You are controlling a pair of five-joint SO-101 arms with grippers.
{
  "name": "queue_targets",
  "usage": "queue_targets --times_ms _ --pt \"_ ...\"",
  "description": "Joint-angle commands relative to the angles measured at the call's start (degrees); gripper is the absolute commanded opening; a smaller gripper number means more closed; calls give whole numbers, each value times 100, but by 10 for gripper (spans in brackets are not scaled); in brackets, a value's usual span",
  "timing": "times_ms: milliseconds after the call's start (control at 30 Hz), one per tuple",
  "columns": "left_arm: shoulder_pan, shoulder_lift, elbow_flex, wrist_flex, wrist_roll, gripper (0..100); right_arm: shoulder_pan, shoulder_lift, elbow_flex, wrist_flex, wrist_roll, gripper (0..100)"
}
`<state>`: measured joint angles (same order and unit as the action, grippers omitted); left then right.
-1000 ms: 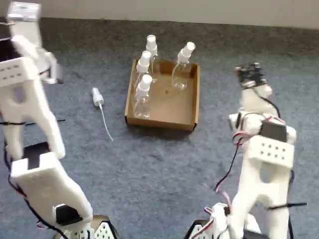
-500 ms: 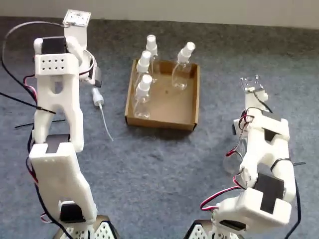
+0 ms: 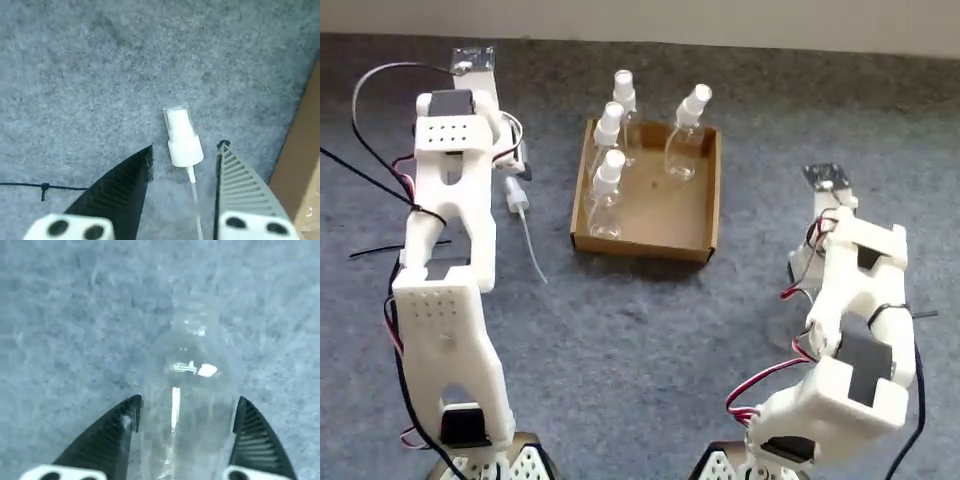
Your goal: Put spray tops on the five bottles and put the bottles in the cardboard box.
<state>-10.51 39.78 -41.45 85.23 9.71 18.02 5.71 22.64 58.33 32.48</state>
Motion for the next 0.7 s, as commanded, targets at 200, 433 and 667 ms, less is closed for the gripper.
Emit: queue_targets --times_ms 200,433,667 --pt "-57 462 -57 -440 211 190 -92 -40 -927 444 -308 239" --pt "-101 752 -66 -677 396 189 -92 75 -927 444 -308 241" --pt "-127 769 -40 -782 413 189 -75 910 -980 444 -308 241"
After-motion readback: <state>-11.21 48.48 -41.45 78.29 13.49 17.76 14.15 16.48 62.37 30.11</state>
